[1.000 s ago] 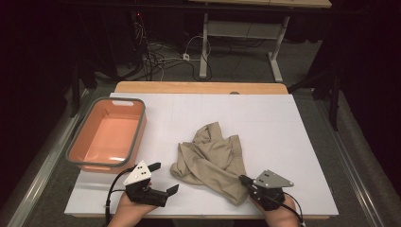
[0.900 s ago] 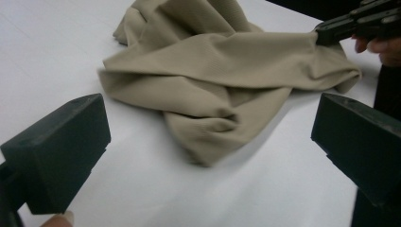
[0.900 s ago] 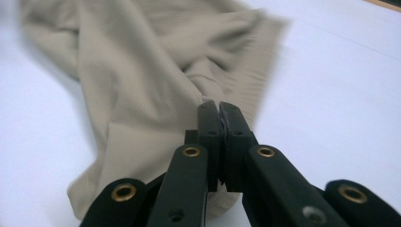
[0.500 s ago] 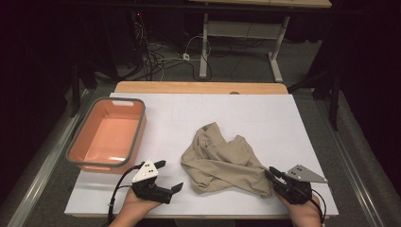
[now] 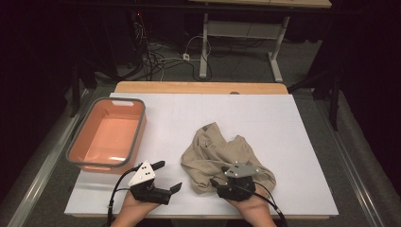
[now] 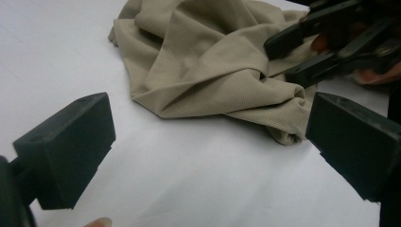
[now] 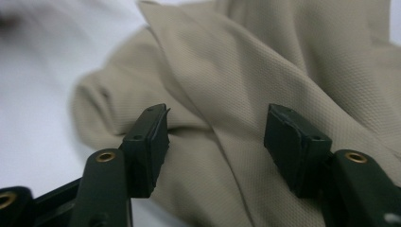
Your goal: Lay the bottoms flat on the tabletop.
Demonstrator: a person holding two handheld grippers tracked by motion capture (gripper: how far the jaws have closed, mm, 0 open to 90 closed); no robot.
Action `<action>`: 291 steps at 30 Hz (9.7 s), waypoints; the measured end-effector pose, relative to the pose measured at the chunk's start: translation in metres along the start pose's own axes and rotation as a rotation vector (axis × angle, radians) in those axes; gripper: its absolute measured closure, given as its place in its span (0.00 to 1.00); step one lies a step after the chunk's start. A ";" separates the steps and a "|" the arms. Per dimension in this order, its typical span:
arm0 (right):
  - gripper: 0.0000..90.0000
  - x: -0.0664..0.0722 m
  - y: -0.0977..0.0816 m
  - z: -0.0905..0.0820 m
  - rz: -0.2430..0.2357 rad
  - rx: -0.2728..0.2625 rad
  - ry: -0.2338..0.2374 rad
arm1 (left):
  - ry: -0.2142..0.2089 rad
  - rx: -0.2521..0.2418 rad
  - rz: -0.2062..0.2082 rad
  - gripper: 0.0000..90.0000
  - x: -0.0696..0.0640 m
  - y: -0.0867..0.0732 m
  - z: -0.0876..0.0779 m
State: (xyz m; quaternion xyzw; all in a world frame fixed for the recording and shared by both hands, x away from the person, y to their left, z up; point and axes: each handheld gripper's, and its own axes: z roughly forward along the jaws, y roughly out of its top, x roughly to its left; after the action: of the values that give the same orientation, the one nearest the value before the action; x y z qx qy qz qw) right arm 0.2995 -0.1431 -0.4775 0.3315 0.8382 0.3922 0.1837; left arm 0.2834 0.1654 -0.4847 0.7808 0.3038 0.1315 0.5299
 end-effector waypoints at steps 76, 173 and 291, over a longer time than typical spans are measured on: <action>1.00 -0.061 -0.093 -0.120 0.191 -0.081 -0.313 | -0.114 0.092 -0.008 0.03 0.003 0.031 0.036; 0.45 0.018 -0.013 -0.045 0.022 -0.111 0.012 | -0.154 0.128 0.117 0.92 -0.054 0.027 0.034; 0.75 -0.064 -0.081 -0.102 0.212 -0.088 -0.196 | 0.070 0.418 0.131 0.94 0.035 0.084 0.080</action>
State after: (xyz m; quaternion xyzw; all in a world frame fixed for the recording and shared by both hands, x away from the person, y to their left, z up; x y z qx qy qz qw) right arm 0.2537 -0.2815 -0.4737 0.4466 0.7585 0.4114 0.2367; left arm 0.3811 0.1053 -0.4446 0.8867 0.2912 0.1271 0.3360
